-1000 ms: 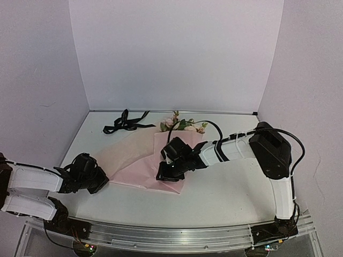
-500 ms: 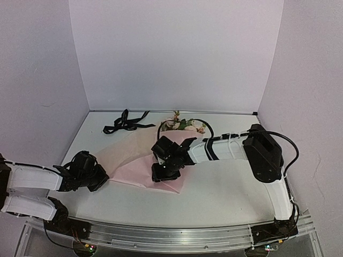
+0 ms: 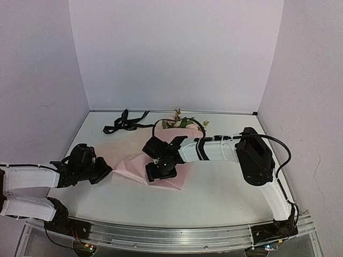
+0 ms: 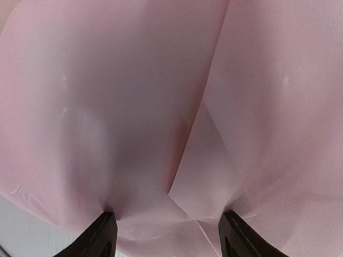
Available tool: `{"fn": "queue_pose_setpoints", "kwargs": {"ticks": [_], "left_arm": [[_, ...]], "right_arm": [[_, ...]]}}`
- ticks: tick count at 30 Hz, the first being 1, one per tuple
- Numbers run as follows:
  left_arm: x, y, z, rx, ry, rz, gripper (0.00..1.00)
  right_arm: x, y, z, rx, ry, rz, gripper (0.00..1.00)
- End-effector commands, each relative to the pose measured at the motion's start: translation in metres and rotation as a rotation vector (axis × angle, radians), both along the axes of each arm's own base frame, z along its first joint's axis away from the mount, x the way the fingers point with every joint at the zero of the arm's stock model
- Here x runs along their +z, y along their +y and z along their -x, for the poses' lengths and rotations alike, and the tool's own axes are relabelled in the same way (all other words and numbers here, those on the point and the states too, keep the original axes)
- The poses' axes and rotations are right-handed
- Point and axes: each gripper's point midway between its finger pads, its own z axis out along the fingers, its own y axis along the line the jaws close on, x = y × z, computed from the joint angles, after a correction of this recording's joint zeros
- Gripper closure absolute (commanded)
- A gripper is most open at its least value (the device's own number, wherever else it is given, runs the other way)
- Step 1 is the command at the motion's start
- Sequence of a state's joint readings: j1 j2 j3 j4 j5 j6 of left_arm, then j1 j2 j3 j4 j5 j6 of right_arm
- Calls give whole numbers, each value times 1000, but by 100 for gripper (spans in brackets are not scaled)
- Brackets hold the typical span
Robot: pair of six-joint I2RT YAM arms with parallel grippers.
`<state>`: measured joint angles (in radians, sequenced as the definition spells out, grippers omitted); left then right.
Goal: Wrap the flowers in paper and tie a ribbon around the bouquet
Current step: Pick up the two-thirds-folded wrapping paper from the center of the board.
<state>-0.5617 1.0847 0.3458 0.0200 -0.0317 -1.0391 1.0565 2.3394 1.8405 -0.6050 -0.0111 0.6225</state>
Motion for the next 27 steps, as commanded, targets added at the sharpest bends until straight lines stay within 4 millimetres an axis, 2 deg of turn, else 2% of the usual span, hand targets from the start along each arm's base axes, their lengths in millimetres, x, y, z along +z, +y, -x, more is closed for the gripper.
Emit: {"fn": "queue_pose_setpoints", "kwargs": {"ticks": [1,5,8,11,14,15,17,19,23,27], "left_arm": [[44,-20,-11,-120,-127,24,100],[72,-31,-14,-197,-210,37,100],[81,-34,-11,-225,-236,43,100],[78,-28,-10,-206,-227,28,100],[55,-11,-8,-117,-134,-28,99],[47,-5,-10,-86,-110,-46,96],[36,-7,-10,-93,-93,-28,85],[30,-19,-13,-127,-104,26,64],[11,-37,-11,-168,-78,126,46],[0,-36,-4,-120,-38,197,30]], "right_arm": [[-58,-44,12,-28,82,236,29],[-63,-46,15,-20,80,277,26],[-67,-48,16,-13,78,311,25],[-72,-50,18,-12,83,330,23],[-78,-53,21,-8,94,342,22],[-79,-53,22,-8,100,343,21],[-81,-53,25,-6,113,340,21],[-83,-51,27,-5,128,328,20],[-84,-47,31,-6,149,302,20],[-82,-48,32,-5,147,294,20]]}}
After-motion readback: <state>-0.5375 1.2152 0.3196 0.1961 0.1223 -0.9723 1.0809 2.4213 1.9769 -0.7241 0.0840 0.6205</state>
